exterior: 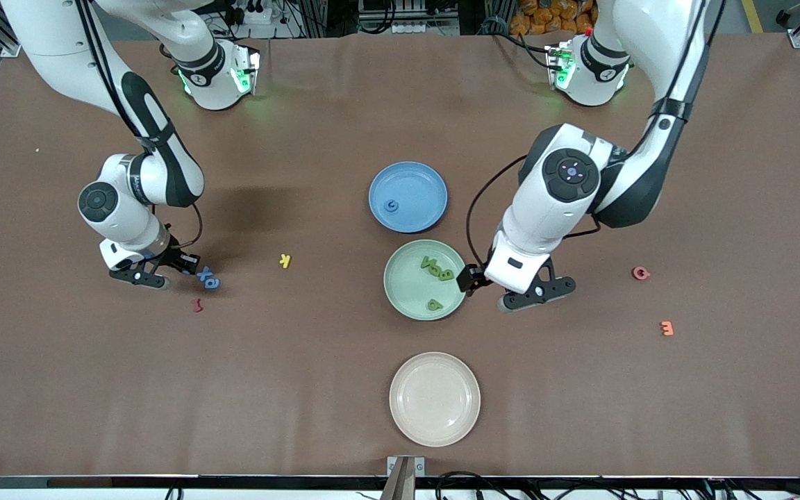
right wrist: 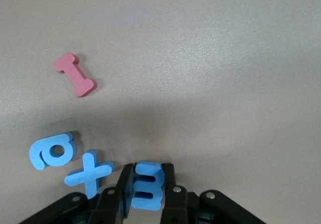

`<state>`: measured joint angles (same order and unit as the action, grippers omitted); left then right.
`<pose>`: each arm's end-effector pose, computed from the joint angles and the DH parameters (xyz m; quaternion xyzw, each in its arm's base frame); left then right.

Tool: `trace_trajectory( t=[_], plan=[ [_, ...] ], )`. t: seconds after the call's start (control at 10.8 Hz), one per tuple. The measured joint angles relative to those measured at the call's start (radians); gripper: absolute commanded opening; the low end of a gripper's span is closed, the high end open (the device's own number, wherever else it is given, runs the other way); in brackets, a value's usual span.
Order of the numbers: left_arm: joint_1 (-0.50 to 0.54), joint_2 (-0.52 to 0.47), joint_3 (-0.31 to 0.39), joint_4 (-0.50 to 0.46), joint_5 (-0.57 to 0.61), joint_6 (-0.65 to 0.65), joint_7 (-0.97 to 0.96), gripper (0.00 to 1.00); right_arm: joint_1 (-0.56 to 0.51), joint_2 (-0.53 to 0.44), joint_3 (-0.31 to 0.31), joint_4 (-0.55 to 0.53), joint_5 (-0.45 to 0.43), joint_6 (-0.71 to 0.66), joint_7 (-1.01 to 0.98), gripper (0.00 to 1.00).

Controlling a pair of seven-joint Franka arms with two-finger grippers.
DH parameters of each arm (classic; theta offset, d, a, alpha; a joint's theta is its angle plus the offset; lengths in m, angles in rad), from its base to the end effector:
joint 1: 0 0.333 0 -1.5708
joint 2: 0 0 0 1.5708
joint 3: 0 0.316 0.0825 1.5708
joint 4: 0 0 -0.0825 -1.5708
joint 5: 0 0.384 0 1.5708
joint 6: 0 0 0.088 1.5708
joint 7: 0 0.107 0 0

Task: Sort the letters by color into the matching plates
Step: 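Carry the blue E toward the blue plate while the left gripper withdraws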

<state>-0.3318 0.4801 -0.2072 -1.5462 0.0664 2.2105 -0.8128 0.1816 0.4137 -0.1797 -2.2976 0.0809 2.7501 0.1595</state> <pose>0.6180 -0.3411 0.3970 0.9860 0.1346 0.0647 0.0747 0.5308 -0.0058 0.1748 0.9937 -0.1073 0.0253 0.0175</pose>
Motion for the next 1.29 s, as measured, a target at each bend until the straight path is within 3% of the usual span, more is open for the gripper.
trace_trajectory(
  t=[0.09, 0.28, 0.65, 1.02, 1.29],
  plan=[
    [0.072, -0.008, -0.066, 0.0, 0.043, -0.015, 0.018, 1.0, 0.0, 0.0, 0.006, 0.002, 0.0, 0.0, -0.001, 0.12],
    [0.147, -0.031, -0.108, 0.001, 0.06, -0.057, 0.085, 1.0, 0.0, -0.008, 0.03, 0.025, 0.0, -0.026, -0.001, 0.12],
    [0.219, -0.128, -0.112, 0.003, 0.061, -0.192, 0.118, 1.0, 0.001, -0.072, 0.071, 0.127, -0.002, -0.238, -0.03, 0.12],
    [0.312, -0.216, -0.115, 0.001, 0.061, -0.277, 0.177, 1.0, 0.017, -0.08, 0.194, 0.151, -0.002, -0.256, -0.033, 0.14],
    [0.393, -0.286, -0.132, 0.003, 0.057, -0.357, 0.254, 1.0, 0.108, -0.08, 0.227, 0.153, -0.002, -0.257, -0.032, 0.14]
  ],
)
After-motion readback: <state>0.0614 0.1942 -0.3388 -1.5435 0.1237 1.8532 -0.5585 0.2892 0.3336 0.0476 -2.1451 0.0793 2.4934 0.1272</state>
